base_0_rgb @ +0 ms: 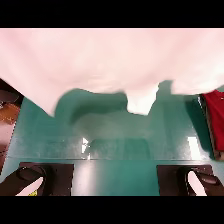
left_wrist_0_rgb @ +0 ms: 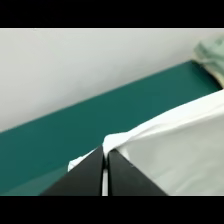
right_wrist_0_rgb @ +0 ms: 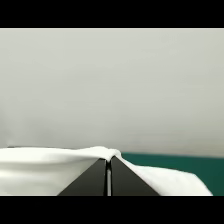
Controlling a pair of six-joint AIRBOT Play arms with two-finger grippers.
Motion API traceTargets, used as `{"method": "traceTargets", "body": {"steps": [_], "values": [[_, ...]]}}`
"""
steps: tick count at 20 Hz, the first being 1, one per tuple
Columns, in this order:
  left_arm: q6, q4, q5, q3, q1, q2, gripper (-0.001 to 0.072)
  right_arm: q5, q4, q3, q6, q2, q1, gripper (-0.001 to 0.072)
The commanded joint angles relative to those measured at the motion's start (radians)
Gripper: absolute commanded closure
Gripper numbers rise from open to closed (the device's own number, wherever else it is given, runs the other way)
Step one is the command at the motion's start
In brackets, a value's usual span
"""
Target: Fold the shirts.
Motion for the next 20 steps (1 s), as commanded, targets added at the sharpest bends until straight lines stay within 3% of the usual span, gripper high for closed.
{"method": "traceTargets", "body": {"steps": [1, 6, 9, 12, 17, 20], "values": [[0.024, -0.195, 0.087, 0.043, 0.001, 0.036, 0.0683, 0.056, -0.007, 0.135, -0.018, 0.06, -0.196, 0.0696], [0.051, -0.308, 0.129, 0.04, 0.001, 0.049, 0.0684, 0.259, 0.072, 0.329, -0.018, -0.02, -0.413, 0.0696], [0.057, -0.189, 0.139, -0.062, 0.001, 0.041, 0.0684, 0.356, 0.223, 0.418, -0.013, -0.151, -0.418, 0.0697], [0.039, -0.024, 0.103, -0.233, 0.002, -0.029, 0.0684, 0.44, 0.309, 0.38, 0.072, -0.286, -0.384, 0.0697], [-0.006, 0.037, 0.071, -0.34, 0.041, -0.36, 0.0684, 0.446, 0.01, 0.123, 0.151, -0.509, -0.01, 0.0697], [-0.037, -0.037, 0.066, -0.34, 0.148, -0.586, 0.0683, 0.304, -0.166, 0.017, 0.152, -0.668, 0.183, 0.0697]]}}
